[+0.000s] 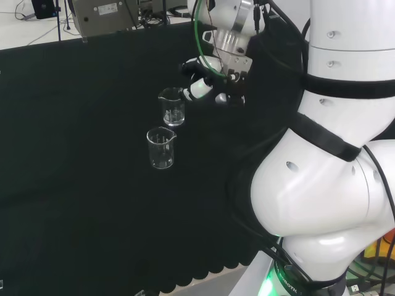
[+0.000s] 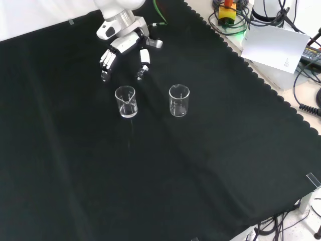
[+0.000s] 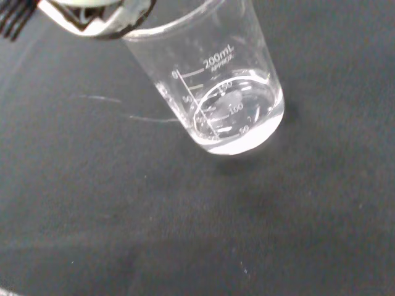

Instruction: Pick up the beaker on the right.

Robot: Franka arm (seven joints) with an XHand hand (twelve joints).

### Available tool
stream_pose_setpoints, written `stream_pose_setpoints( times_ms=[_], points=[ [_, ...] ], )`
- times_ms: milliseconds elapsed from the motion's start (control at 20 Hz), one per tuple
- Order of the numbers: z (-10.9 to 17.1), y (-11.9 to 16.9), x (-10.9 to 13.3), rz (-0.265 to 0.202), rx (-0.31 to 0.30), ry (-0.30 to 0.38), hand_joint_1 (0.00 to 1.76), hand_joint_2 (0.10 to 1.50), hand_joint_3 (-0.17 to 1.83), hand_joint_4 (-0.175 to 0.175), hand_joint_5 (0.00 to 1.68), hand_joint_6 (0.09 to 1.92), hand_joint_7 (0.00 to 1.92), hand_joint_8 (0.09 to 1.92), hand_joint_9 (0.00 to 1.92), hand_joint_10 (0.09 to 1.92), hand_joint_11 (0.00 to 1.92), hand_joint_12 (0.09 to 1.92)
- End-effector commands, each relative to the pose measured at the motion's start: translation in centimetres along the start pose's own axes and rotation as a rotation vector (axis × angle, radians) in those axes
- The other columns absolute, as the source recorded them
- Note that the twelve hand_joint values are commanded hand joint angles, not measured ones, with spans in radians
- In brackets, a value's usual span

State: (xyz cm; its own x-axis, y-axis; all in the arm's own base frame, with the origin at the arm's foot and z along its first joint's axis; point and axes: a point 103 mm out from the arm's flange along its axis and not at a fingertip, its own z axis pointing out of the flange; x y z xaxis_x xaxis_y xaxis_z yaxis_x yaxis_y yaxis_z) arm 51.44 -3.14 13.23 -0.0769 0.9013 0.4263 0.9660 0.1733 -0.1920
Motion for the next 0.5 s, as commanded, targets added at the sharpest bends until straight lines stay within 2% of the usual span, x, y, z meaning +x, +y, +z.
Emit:
stream_pose_setpoints(
  times_ms=[50,150,250,400,500],
  points=[
    [1.8,0.6,-0.6,-0.060,0.044,0.113,0.81,0.54,0.70,-0.042,0.34,0.09,0.23,0.69,0.43,0.64,0.18,1.37],
    [2.4,0.8,-0.8,-0.064,0.111,0.128,0.80,0.52,0.68,-0.043,0.27,0.09,0.17,0.69,0.36,0.64,0.10,1.39],
    [2.8,1.0,-0.9,-0.071,0.132,0.136,0.79,0.51,0.65,-0.040,0.15,0.09,0.06,0.61,0.22,0.65,0.03,1.35],
    [3.4,1.3,-0.9,-0.080,0.112,0.148,0.79,0.51,0.62,-0.034,0.08,0.09,0.01,0.43,0.09,0.65,0.00,1.26],
    [3.8,1.4,-1.1,-0.083,0.091,0.165,0.79,0.52,0.60,-0.033,0.08,0.09,0.00,0.39,0.06,0.65,0.00,1.23]
  ],
)
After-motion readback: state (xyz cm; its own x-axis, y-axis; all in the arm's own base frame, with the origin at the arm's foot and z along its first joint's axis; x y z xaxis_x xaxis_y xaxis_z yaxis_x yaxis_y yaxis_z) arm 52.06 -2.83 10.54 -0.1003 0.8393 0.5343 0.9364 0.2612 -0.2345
